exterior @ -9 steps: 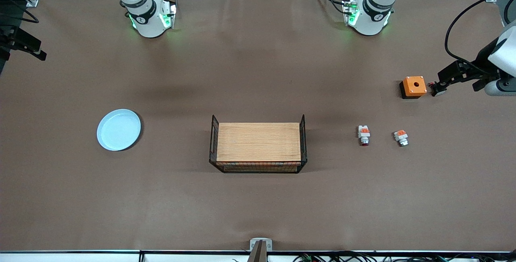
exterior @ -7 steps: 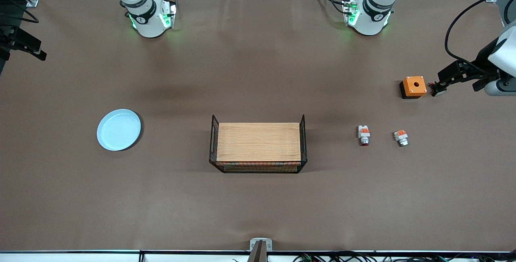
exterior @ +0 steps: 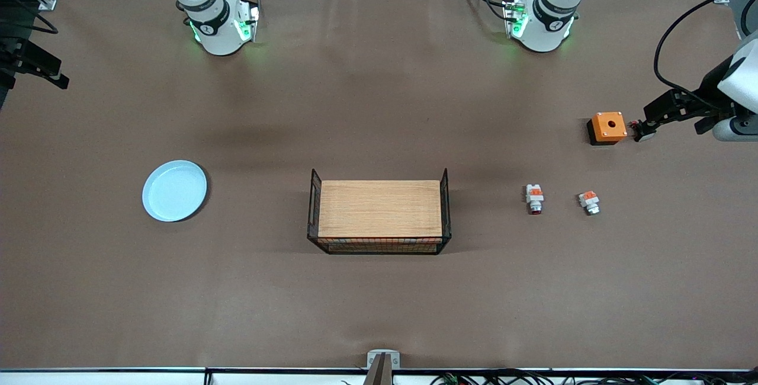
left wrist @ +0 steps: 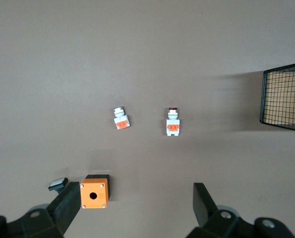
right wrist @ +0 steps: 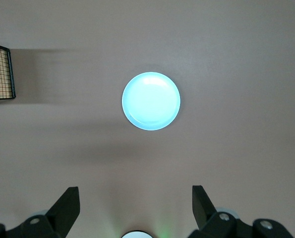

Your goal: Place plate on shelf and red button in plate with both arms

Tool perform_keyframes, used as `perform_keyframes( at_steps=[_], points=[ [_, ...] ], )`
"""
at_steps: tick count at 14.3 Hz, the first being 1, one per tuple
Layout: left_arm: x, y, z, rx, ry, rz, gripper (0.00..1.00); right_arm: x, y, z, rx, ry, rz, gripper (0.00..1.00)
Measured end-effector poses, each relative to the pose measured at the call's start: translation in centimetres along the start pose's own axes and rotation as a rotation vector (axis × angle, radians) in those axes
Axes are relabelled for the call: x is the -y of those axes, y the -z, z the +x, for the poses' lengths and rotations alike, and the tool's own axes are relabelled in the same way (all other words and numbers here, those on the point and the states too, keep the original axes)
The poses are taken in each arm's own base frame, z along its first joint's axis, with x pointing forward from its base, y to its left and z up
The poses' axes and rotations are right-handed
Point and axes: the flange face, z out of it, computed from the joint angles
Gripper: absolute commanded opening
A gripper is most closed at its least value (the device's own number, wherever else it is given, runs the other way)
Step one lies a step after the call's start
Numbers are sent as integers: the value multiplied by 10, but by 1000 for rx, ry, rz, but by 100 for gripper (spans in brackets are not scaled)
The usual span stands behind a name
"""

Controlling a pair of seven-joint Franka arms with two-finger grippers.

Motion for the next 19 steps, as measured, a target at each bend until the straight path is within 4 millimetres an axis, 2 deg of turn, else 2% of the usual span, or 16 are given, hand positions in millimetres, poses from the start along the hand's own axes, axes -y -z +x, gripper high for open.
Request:
perform_keyframes(
  at_steps=[3, 7, 12, 19],
  points=[
    [-1, -16, 5, 34, -1, 0, 100, 0, 1, 1, -6, 0, -1, 100],
    [-4, -61, 17, 130, 63, 3, 100, 0, 3, 3, -26, 2, -4, 100],
    [-33, -143, 29, 173, 43, 5, 100, -1, 3, 2, -26, 2, -12, 100],
    [-61, -261, 4, 70, -6, -14, 100, -2, 3, 1, -16, 1, -19, 100]
  ],
)
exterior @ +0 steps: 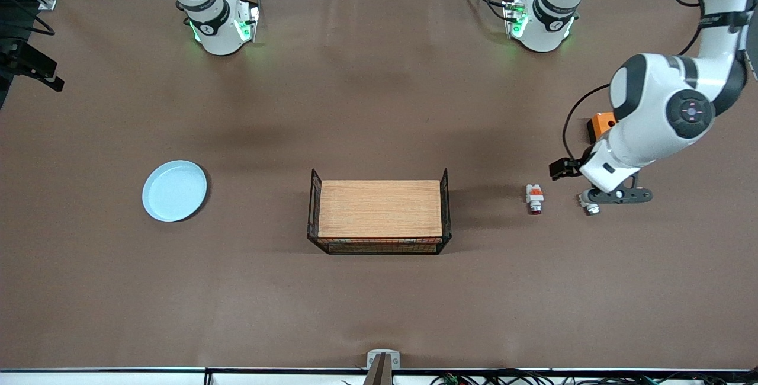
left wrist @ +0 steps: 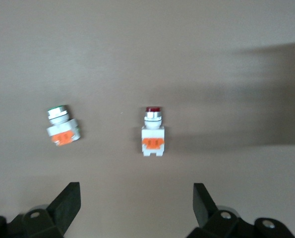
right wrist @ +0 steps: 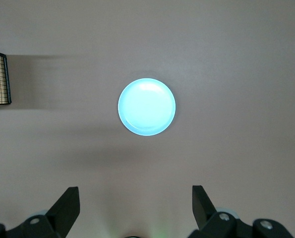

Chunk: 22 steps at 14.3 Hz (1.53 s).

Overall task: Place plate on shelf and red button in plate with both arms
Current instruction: 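Reach the left gripper down and grasp the red-capped button switch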

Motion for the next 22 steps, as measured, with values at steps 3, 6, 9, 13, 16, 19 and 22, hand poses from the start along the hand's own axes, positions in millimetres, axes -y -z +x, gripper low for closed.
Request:
perform_keyframes(
  at_steps=[3, 6, 9, 13, 16, 19, 22],
  points=[
    [-5, -47, -9, -25, -38, -9, 99, -1, -7, 0, 38, -3, 2, 100],
    [-1, -88, -14, -28, -56, -14, 99, -3, -28, 14, 75, -4, 3, 100],
    [1, -123, -13, -26, -51, -21, 99, -11, -71, 40, 130, -17, 5, 100],
    [2, -156, -11, -32, -43, -30, 99, -32, -113, 60, 189, -51, 10, 100],
    [2, -168, -6, -27, -40, -33, 99, -43, -122, 65, 203, -70, 12, 100],
    [2, -172, -3, -31, -27, -35, 81, -42, -119, 65, 197, -69, 12, 100],
    [0, -173, -2, -33, -11, -37, 57, -42, -119, 65, 196, -70, 12, 100]
  ],
)
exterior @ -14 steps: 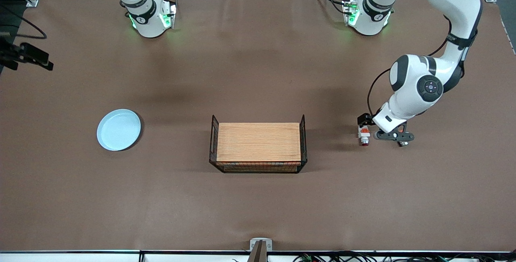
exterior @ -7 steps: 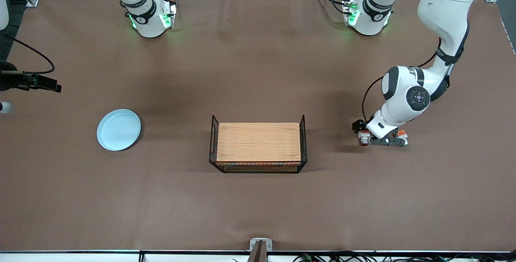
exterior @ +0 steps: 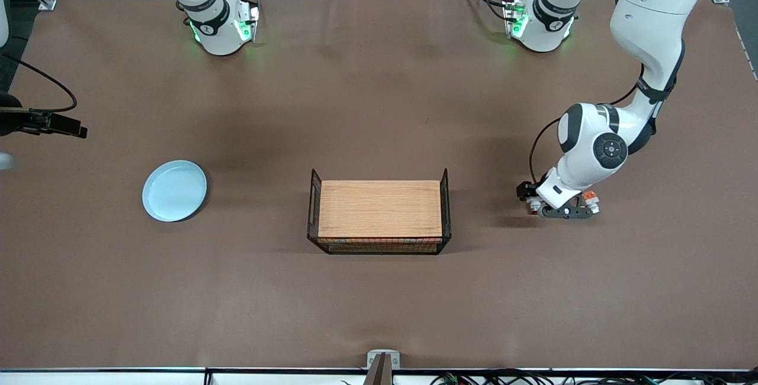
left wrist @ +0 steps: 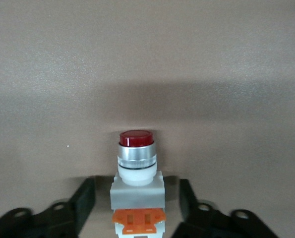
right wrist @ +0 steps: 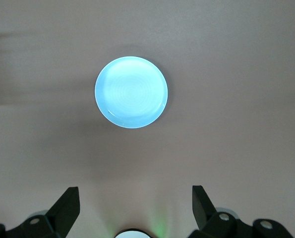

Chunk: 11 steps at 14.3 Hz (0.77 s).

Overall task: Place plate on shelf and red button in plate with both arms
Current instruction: 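Reach the left gripper down and grasp the red-capped button switch, then grasp the blue plate rim with the right gripper while the left lifts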

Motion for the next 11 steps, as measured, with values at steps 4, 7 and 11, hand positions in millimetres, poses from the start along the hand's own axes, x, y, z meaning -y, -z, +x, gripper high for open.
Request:
perform_keyframes(
  at_steps=[4, 7, 11],
  points=[
    [0, 1, 1, -2, 1, 0, 38, -2, -19, 6, -9, -3, 0, 100],
    [0, 1, 1, -4, 2, 0, 34, -15, -70, 19, -47, -4, 0, 100],
    [1, 3, 4, -9, 4, -1, 33, -41, -141, 24, -132, 15, -6, 100]
  ],
)
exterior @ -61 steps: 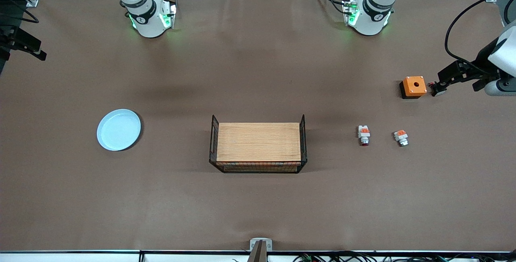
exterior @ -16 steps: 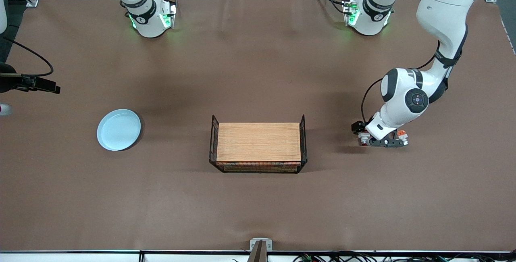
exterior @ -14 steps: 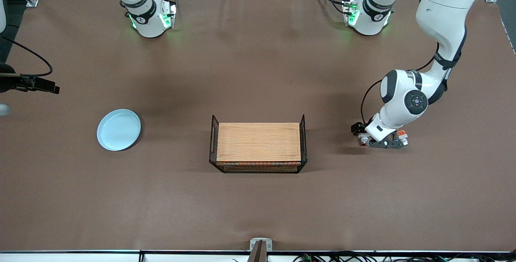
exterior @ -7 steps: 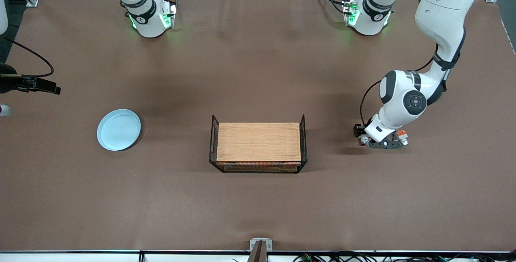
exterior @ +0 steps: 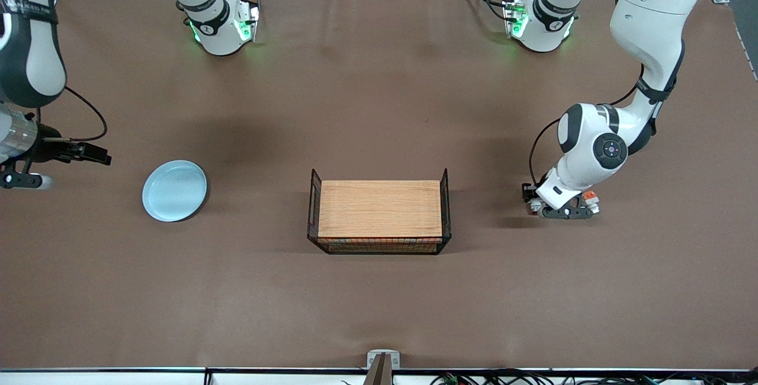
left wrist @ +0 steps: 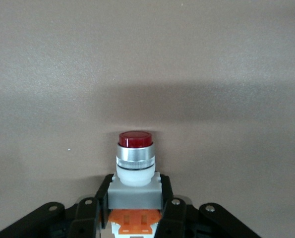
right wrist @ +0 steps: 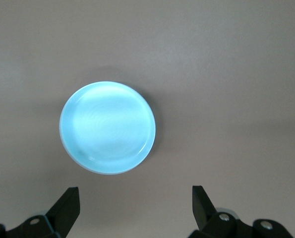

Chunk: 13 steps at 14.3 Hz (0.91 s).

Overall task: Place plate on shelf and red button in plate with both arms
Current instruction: 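Grasp the blue plate rim with the right gripper while the left lifts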

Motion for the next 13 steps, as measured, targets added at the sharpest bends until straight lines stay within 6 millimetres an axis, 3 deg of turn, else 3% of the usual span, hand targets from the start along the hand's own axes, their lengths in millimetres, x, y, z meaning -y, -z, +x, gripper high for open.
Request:
perform_keyframes(
  at_steps=[3, 7, 13],
  points=[
    [4, 13, 10, -31, 8, -2, 33, -6, -46, -9, -67, -11, -10, 100],
    [3, 51, 25, -91, 9, -3, 33, -9, -103, -10, -109, -16, -19, 100],
    [16, 132, 25, -92, 28, 14, 33, -11, -171, -1, -103, -30, -13, 100]
  ],
)
